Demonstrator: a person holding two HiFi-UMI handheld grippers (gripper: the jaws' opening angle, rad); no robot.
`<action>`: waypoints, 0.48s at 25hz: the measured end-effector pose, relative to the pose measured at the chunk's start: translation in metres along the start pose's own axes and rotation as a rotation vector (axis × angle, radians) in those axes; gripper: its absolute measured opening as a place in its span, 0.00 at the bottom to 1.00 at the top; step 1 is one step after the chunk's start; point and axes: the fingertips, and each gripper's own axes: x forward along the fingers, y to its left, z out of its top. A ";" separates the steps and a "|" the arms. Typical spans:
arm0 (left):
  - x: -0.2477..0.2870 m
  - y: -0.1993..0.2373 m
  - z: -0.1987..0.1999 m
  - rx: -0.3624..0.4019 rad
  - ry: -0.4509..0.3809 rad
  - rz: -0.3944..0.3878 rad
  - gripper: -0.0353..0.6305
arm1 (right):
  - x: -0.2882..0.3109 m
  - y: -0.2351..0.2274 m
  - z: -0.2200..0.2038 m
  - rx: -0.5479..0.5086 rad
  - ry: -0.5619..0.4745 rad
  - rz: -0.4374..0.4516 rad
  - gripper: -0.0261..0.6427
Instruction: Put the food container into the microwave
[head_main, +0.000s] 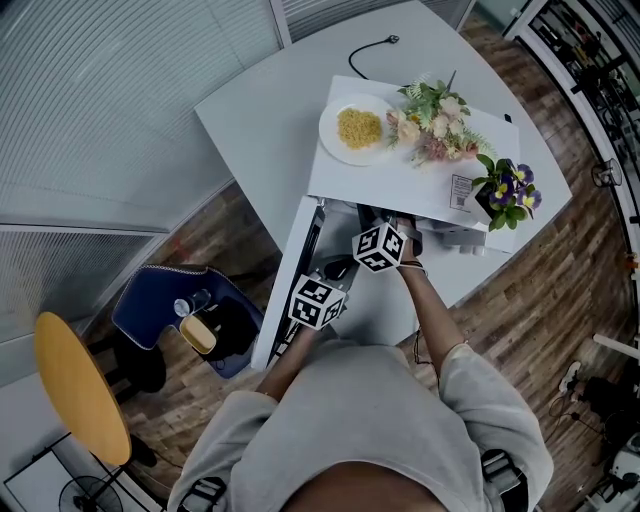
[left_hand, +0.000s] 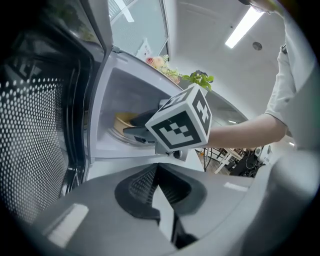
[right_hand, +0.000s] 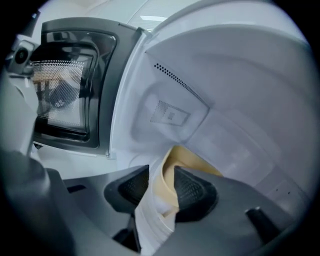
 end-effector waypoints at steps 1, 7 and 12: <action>0.000 0.000 0.000 0.001 0.000 0.000 0.07 | -0.001 0.000 0.001 0.001 -0.004 -0.002 0.23; -0.002 -0.004 0.001 0.012 -0.006 -0.003 0.07 | -0.012 -0.001 0.004 0.013 -0.024 -0.020 0.25; -0.005 -0.009 -0.001 0.023 -0.006 -0.005 0.07 | -0.024 0.001 0.001 0.016 -0.025 -0.034 0.24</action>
